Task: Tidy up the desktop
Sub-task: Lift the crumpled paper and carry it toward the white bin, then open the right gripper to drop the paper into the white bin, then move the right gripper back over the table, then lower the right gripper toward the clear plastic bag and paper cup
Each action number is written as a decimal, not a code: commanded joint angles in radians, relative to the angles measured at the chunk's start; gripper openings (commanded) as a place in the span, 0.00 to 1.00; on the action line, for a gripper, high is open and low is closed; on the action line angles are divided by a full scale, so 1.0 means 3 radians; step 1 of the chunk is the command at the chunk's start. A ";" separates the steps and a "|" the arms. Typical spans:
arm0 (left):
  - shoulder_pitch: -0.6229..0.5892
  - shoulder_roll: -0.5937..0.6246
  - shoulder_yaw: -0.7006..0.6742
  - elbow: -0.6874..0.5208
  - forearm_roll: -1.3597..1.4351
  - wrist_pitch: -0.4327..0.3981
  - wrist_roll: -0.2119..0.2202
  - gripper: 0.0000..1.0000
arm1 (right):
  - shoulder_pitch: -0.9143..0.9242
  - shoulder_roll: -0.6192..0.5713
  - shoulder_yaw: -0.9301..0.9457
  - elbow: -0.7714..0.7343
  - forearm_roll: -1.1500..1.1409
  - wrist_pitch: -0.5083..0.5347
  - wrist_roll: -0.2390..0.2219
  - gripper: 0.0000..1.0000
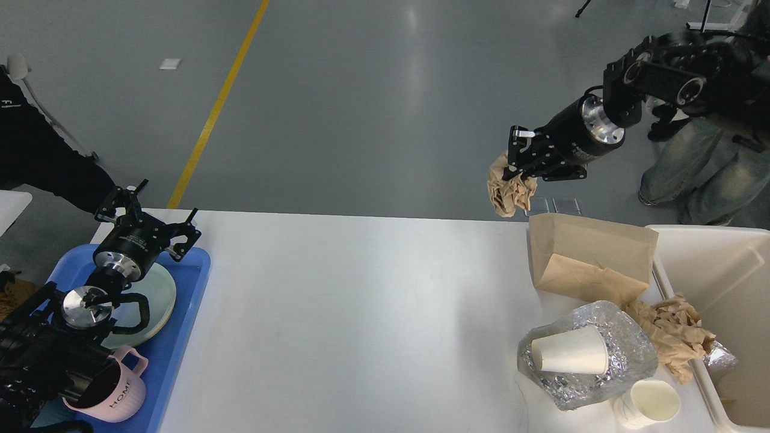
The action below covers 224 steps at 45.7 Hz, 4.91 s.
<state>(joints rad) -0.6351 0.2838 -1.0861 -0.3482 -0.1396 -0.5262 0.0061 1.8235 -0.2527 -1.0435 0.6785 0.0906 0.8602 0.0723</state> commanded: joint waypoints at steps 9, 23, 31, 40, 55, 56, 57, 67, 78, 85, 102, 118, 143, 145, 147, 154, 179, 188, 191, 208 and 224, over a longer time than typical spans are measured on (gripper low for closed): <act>0.0000 0.0000 0.0000 0.0000 0.0000 0.0000 0.0000 0.97 | 0.0446 -0.0129 -0.0044 -0.0058 -0.0062 0.0109 -0.0001 0.00; 0.0000 0.0000 0.0000 0.0000 0.0000 0.0000 0.0000 0.97 | -0.0657 -0.0553 -0.0142 -0.0840 0.0005 -0.0637 -0.0001 0.00; 0.0000 0.0000 0.0000 0.0000 0.0000 0.0000 0.0000 0.97 | -0.1435 -0.0865 -0.0014 -0.1086 0.0015 -0.1322 -0.0001 0.00; 0.0000 0.0000 0.0000 0.0000 0.0000 0.0000 0.0000 0.97 | -0.2130 -0.1085 0.0328 -0.1106 0.0005 -0.1936 -0.0001 0.00; 0.0000 0.0000 0.0000 0.0000 0.0000 0.0000 0.0000 0.97 | -0.3189 -0.0917 0.0421 -0.1653 0.0010 -0.2438 0.0015 1.00; 0.0000 0.0000 0.0000 0.0000 0.0000 0.0000 0.0000 0.97 | -0.3195 -0.0912 0.0436 -0.1648 0.0010 -0.2433 0.0015 1.00; 0.0000 0.0000 0.0000 0.0000 0.0000 0.0000 0.0000 0.97 | -0.3195 -0.0912 0.0456 -0.1648 0.0010 -0.2433 0.0015 1.00; 0.0000 0.0000 0.0000 0.0000 0.0000 0.0000 0.0000 0.97 | -0.3256 -0.0912 0.0513 -0.1623 0.0010 -0.2417 0.0015 1.00; 0.0000 0.0000 0.0000 0.0000 0.0000 0.0000 0.0000 0.97 | -0.3210 -0.0912 0.0467 -0.1429 0.0030 -0.2295 0.0020 1.00; 0.0000 0.0000 0.0000 0.0000 0.0000 0.0000 0.0000 0.97 | -0.3036 -0.0912 0.0462 -0.1352 0.0035 -0.2014 0.0020 1.00; 0.0000 0.0000 0.0000 0.0000 0.0000 0.0000 0.0000 0.97 | -0.1610 -0.0804 0.0421 -0.0739 0.0051 -0.1170 0.0005 1.00; 0.0000 0.0000 0.0000 0.0000 0.0000 0.0000 0.0000 0.97 | -0.0551 -0.0012 -0.0473 -0.0176 0.0056 -0.1103 0.0005 1.00; 0.0000 0.0000 0.0000 0.0000 0.0000 0.0000 0.0000 0.97 | 0.0073 0.0858 -0.0893 0.0157 0.0362 -0.0229 0.0000 1.00; 0.0000 0.0000 0.0000 0.0000 0.0000 0.0000 0.0000 0.97 | 0.0119 0.0853 -0.0893 0.0157 0.0485 -0.0122 -0.0001 1.00; 0.0000 0.0000 0.0000 0.0000 0.0000 0.0000 0.0000 0.97 | 0.0175 0.0853 -0.0898 0.0157 0.0577 -0.0010 0.0005 1.00; 0.0000 0.0000 0.0000 0.0000 0.0000 0.0000 0.0000 0.97 | 0.0425 0.0853 -0.0883 0.0157 0.0639 0.0332 0.0015 1.00; 0.0000 0.0000 0.0000 0.0000 0.0000 0.0000 0.0000 0.97 | 0.0651 0.0756 -0.0934 0.0075 0.0526 0.0332 0.0005 1.00; 0.0000 0.0000 0.0000 0.0000 0.0000 0.0000 0.0000 0.97 | 0.0222 0.0592 -0.0899 0.0075 0.0526 0.0332 0.0005 1.00; 0.0000 0.0000 0.0000 0.0000 0.0000 0.0000 0.0000 0.97 | 0.0027 0.0571 -0.0893 0.0075 0.0526 0.0332 0.0005 1.00; 0.0000 0.0000 0.0000 0.0000 0.0000 0.0000 0.0000 0.97 | -0.0883 0.0536 -0.0868 0.0049 0.0531 0.0332 0.0005 1.00; 0.0000 0.0000 0.0000 0.0000 0.0000 0.0000 0.0000 0.97 | -0.1302 0.0510 -0.0858 0.0049 0.0572 -0.0300 0.0000 1.00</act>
<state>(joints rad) -0.6351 0.2838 -1.0861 -0.3482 -0.1396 -0.5262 0.0061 1.4656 -0.1009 -1.3048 0.6929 0.2568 0.8437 0.0735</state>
